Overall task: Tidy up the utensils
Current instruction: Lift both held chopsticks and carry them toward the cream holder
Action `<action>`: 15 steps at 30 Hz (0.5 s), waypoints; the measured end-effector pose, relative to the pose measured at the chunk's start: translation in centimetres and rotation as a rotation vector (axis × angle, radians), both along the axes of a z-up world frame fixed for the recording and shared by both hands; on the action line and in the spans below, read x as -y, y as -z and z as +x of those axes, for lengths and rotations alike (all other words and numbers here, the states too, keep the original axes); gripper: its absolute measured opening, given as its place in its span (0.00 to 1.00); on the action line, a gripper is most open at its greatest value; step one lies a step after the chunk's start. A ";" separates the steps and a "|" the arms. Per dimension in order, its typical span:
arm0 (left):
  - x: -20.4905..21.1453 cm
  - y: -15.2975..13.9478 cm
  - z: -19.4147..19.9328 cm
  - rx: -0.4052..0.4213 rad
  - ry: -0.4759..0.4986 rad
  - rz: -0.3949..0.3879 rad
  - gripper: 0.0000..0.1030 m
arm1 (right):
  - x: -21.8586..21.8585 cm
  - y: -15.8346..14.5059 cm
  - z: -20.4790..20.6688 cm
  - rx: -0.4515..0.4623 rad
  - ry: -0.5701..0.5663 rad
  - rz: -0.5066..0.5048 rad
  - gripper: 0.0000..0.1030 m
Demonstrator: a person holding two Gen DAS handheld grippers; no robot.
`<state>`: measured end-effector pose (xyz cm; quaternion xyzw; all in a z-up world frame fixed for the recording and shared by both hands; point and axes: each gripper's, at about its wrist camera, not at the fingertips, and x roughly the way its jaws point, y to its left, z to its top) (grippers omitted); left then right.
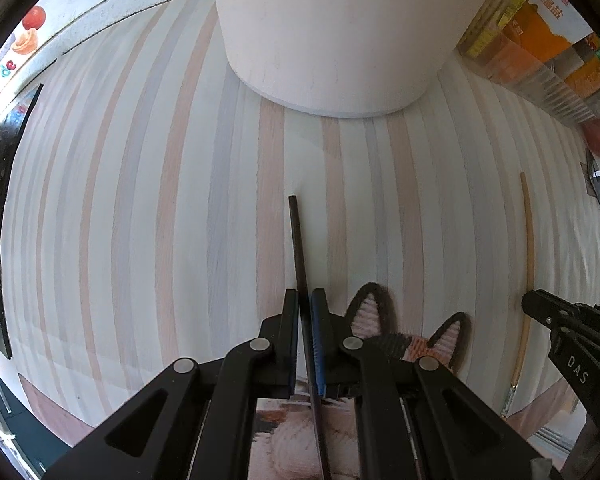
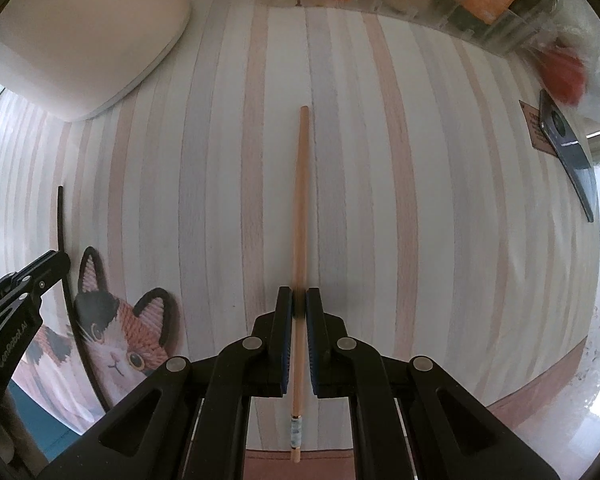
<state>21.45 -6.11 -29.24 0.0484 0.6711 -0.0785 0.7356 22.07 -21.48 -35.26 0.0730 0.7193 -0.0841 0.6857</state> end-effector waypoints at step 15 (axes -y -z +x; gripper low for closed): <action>0.3 -2.7 -1.6 0.050 0.026 -0.036 0.03 | 2.6 -1.8 -2.4 0.077 0.076 0.077 0.07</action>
